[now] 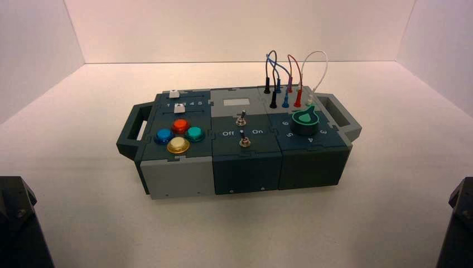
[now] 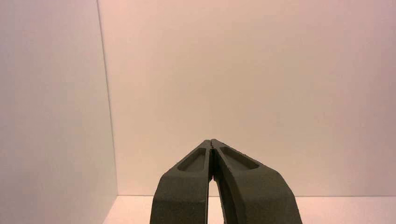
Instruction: Turn the knob to position 6.
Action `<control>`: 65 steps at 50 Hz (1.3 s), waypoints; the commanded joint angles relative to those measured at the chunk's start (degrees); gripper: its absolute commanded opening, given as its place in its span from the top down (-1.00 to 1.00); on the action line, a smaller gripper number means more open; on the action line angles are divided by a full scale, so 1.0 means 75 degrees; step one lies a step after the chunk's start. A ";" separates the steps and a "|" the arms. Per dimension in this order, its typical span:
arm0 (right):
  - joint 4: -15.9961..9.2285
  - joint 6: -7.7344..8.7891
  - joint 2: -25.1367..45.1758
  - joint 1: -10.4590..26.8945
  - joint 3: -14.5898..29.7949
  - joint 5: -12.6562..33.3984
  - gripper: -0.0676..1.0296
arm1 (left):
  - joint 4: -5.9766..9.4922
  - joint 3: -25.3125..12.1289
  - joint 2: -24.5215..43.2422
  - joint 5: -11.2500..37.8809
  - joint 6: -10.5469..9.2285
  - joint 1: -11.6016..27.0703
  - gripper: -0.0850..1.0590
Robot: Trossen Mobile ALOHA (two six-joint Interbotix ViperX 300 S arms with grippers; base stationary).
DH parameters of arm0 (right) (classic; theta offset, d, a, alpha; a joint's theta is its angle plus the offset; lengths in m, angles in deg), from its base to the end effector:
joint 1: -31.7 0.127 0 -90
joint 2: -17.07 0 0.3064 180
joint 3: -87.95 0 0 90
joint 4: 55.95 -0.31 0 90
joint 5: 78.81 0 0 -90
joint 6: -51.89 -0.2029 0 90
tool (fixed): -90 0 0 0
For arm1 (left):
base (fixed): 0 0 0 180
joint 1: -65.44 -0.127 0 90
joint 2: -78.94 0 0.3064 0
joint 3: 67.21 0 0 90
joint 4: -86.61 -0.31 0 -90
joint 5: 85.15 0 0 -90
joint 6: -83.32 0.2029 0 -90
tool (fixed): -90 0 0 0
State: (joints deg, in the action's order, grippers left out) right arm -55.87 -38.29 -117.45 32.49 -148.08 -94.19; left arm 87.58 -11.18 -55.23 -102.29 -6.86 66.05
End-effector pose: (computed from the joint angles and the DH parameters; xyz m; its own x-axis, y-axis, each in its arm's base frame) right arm 0.2913 0.0041 0.2973 0.9976 0.0141 0.0675 -0.0143 0.9999 0.0018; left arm 0.2919 -0.0021 0.3017 0.9957 -0.0056 0.0920 0.0075 0.9998 -0.0197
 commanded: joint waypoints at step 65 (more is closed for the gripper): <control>-0.0094 -0.0059 0.3152 0.1477 0.1793 0.5320 0.92 | 0.0023 -0.1910 0.2754 0.5836 0.0047 0.3586 0.91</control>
State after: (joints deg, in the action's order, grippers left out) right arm -56.13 -38.64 -95.47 41.90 -137.45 -57.36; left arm 87.66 -23.13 -35.28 -60.54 -6.86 90.66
